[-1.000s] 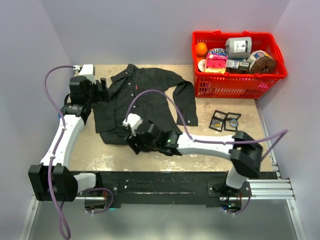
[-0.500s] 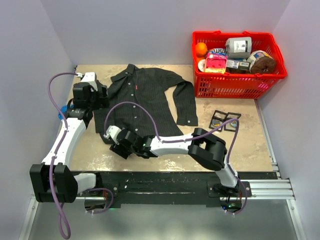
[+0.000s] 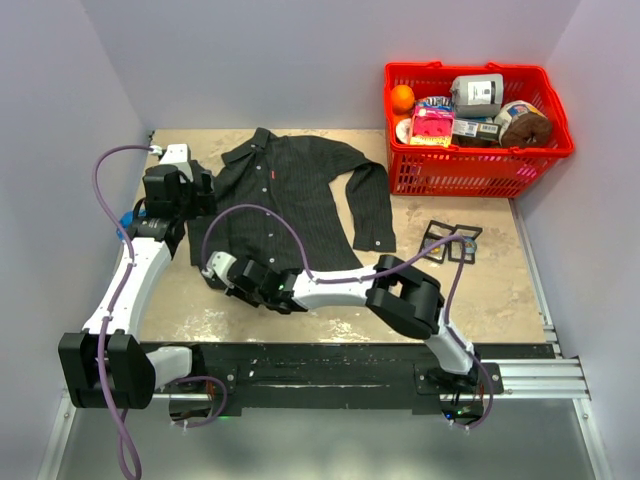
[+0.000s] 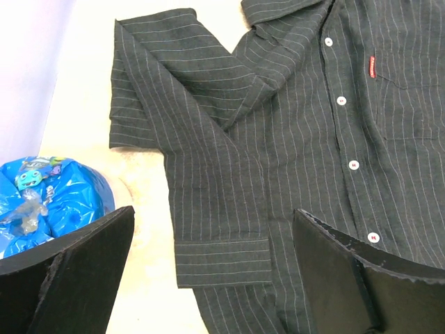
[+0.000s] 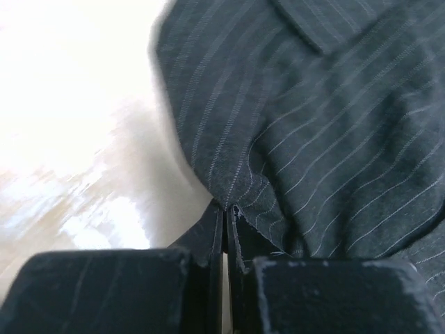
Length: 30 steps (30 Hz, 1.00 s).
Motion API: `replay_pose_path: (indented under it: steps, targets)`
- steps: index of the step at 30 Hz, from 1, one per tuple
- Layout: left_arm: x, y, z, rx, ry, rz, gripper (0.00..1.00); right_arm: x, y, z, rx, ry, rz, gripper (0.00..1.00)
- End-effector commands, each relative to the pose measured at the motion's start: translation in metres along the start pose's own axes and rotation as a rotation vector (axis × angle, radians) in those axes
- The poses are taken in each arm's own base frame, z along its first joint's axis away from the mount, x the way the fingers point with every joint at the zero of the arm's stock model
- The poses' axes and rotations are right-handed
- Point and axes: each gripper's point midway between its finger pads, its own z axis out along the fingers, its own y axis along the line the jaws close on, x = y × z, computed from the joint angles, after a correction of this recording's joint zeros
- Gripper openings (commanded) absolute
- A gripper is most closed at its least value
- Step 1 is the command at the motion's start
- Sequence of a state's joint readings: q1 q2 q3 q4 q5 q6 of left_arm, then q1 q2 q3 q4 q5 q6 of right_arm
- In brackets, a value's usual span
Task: Pin the brooch onto the clothing
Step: Flatten out the crumpled clothing at the center of the board.
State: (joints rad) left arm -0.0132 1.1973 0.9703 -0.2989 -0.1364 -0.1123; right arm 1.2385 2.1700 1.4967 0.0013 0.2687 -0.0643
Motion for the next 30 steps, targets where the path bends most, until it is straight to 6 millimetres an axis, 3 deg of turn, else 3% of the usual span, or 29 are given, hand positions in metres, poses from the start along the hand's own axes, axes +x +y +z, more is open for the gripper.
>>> replay_pose_path:
  steps: [1,2,5,8,9,10,11,12,14,16,17,19,20,30]
  targets:
    - [-0.018,0.006,-0.006,-0.023,-0.071,-0.016,0.99,-0.078,0.015,-0.066,-0.208,-0.124,0.018,0.0]
    - [-0.018,0.006,-0.006,-0.023,-0.072,-0.017,0.99,-0.093,0.027,-0.084,-0.297,-0.152,0.027,0.0]
    - [-0.019,0.007,-0.006,-0.027,-0.072,-0.017,0.99,-0.1,0.033,-0.108,-0.378,-0.151,0.05,0.0]
    - [-0.019,0.007,-0.007,-0.027,-0.073,-0.017,0.99,-0.093,0.018,-0.107,-0.37,-0.13,0.122,0.0]
    - [-0.019,0.007,-0.007,-0.029,-0.074,-0.016,0.99,-0.087,-0.011,-0.095,-0.308,-0.122,0.184,0.04]
    - [-0.019,0.007,-0.006,-0.029,-0.073,-0.015,0.99,-0.083,-0.022,-0.09,-0.274,-0.105,0.21,0.16]
    - [-0.018,0.007,-0.006,-0.029,-0.07,-0.015,0.99,-0.084,-0.032,-0.086,-0.239,-0.095,0.243,0.37]
    - [-0.018,0.007,-0.006,-0.029,-0.07,-0.015,0.99,-0.075,-0.041,-0.082,-0.208,-0.056,0.254,0.48]
    - [-0.016,0.007,-0.006,-0.028,-0.068,-0.015,0.99,-0.072,-0.051,-0.078,-0.142,-0.042,0.251,0.62]
    - [-0.016,0.006,-0.005,-0.02,-0.066,-0.012,0.99,-0.078,-0.052,-0.086,-0.125,-0.068,0.253,0.65]
    - [-0.015,0.005,-0.005,-0.018,-0.063,-0.012,0.99,-0.071,-0.049,-0.087,-0.124,-0.062,0.25,0.66]
    - [-0.013,0.003,-0.003,-0.009,-0.053,-0.01,0.99,-0.084,-0.038,-0.101,-0.126,-0.12,0.223,0.7]
    - [-0.012,0.003,-0.002,-0.006,-0.048,-0.011,0.99,-0.078,-0.036,-0.102,-0.101,-0.118,0.194,0.71]
    - [-0.005,0.003,0.005,-0.007,-0.021,-0.014,0.99,-0.103,0.075,-0.143,-0.311,-0.295,0.039,0.73]
